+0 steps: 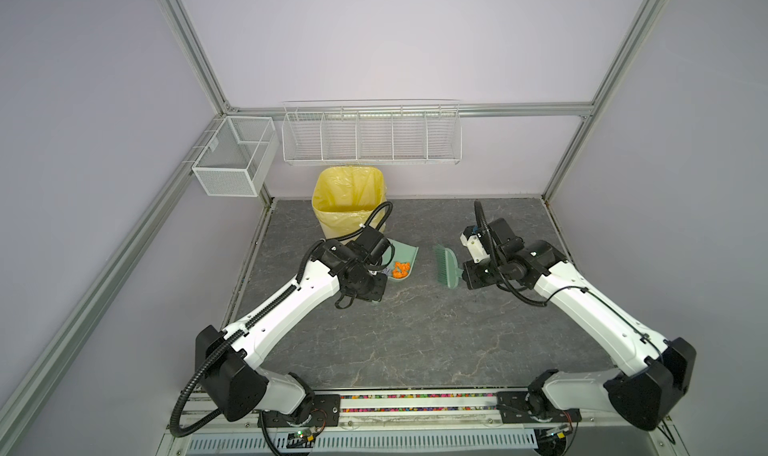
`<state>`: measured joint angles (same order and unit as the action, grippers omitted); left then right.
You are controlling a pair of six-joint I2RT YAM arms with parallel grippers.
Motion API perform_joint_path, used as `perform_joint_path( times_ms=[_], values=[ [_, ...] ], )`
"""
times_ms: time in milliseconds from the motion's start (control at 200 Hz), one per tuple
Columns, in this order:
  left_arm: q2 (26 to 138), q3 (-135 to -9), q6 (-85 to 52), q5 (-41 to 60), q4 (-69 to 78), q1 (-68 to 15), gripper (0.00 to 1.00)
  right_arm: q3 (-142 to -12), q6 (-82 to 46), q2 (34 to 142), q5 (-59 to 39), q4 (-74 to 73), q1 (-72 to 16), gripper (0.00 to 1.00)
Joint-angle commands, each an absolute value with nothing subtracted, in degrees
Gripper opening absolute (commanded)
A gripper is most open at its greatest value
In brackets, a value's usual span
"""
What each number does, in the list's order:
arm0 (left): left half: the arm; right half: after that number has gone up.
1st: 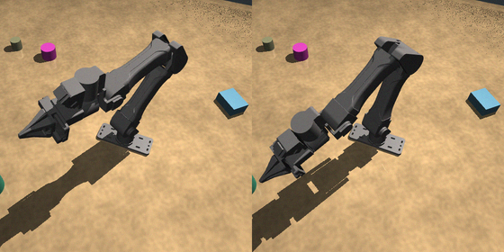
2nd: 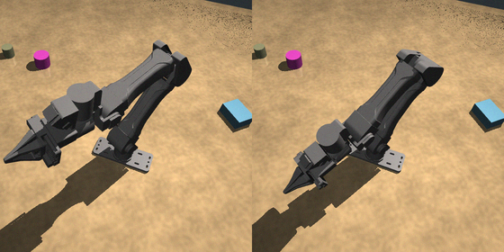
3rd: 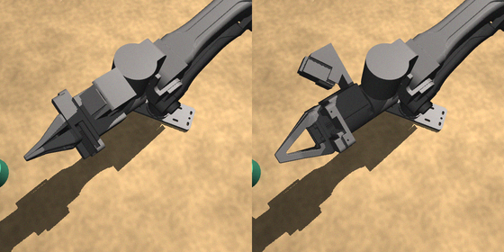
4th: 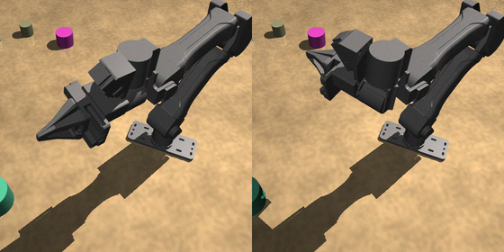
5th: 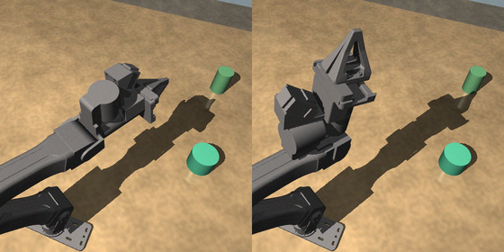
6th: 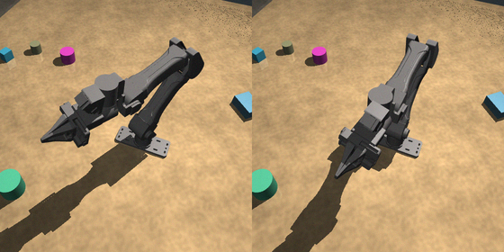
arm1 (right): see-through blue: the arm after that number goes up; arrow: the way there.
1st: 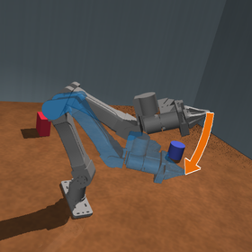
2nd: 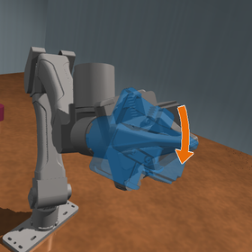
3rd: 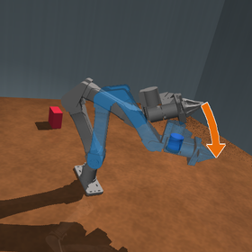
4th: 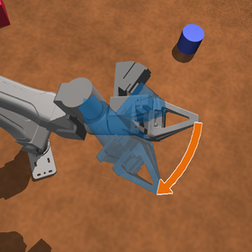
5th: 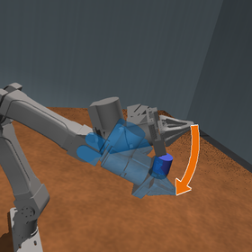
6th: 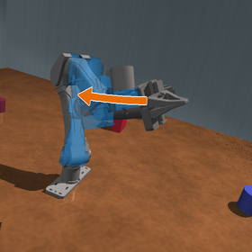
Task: Sweep away the paper scraps from the table
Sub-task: 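Carry the loaded dustpan with the left gripper up over the yellow bin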
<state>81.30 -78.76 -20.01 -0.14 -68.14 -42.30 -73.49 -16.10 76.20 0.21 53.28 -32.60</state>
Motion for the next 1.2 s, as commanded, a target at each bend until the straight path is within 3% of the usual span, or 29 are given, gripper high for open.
perform_joint_path(
  times_ms=[0,320,800,1195],
  values=[
    [80.3,-83.2,-18.5,-1.1,-70.7,-42.0,0.00,-73.2,-16.4,75.0,0.7,53.3,-32.3,0.07],
    [80.8,-89.0,-17.0,-2.9,-72.2,-42.0,0.00,-72.4,-17.3,74.7,-0.3,52.7,-32.3,0.07],
    [85.1,-102.0,-15.2,-15.1,-80.0,-41.7,0.00,-72.9,-17.1,76.3,-1.6,51.3,-32.3,0.07],
    [87.2,-110.2,-11.7,-18.4,-81.1,-35.5,0.00,-72.3,-17.2,76.4,-2.2,49.9,-32.3,0.07]
  ],
)
